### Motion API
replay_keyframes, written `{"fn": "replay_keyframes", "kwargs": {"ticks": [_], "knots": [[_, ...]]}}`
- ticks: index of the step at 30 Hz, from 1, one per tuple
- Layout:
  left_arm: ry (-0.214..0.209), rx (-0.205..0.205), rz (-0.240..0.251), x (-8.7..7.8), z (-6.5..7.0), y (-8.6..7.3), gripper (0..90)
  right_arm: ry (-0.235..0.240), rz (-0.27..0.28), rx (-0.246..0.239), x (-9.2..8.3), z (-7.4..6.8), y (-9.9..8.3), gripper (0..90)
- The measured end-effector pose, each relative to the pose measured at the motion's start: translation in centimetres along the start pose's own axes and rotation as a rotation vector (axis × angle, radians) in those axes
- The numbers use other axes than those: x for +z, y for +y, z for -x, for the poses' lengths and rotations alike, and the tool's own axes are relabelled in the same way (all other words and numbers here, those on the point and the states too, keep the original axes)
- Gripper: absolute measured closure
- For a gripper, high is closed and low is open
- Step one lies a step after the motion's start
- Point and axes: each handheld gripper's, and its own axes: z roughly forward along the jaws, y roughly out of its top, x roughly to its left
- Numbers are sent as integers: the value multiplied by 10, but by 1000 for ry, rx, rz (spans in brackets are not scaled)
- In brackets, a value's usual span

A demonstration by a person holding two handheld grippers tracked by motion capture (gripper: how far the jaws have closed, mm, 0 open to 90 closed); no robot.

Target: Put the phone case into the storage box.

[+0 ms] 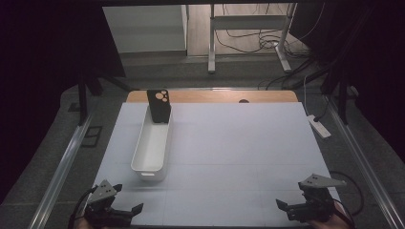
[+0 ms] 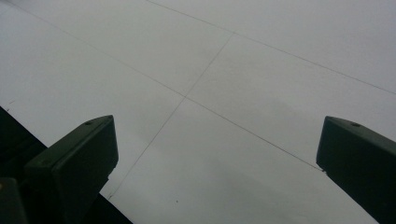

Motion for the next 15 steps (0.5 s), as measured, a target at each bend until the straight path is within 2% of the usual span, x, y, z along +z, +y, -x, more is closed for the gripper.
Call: {"fn": "replay_keyframes", "kwargs": {"ticks": [8, 12, 15], "knots": [[50, 14, -33, 3, 4, 0, 0, -1, -4, 3, 0, 0, 0, 0], [52, 9, -45, 4, 4, 0, 2, 0, -4, 2, 0, 0, 0, 0], [44, -15, -23, 2, 1, 0, 6, 0, -3, 6, 0, 1, 0, 0]]}}
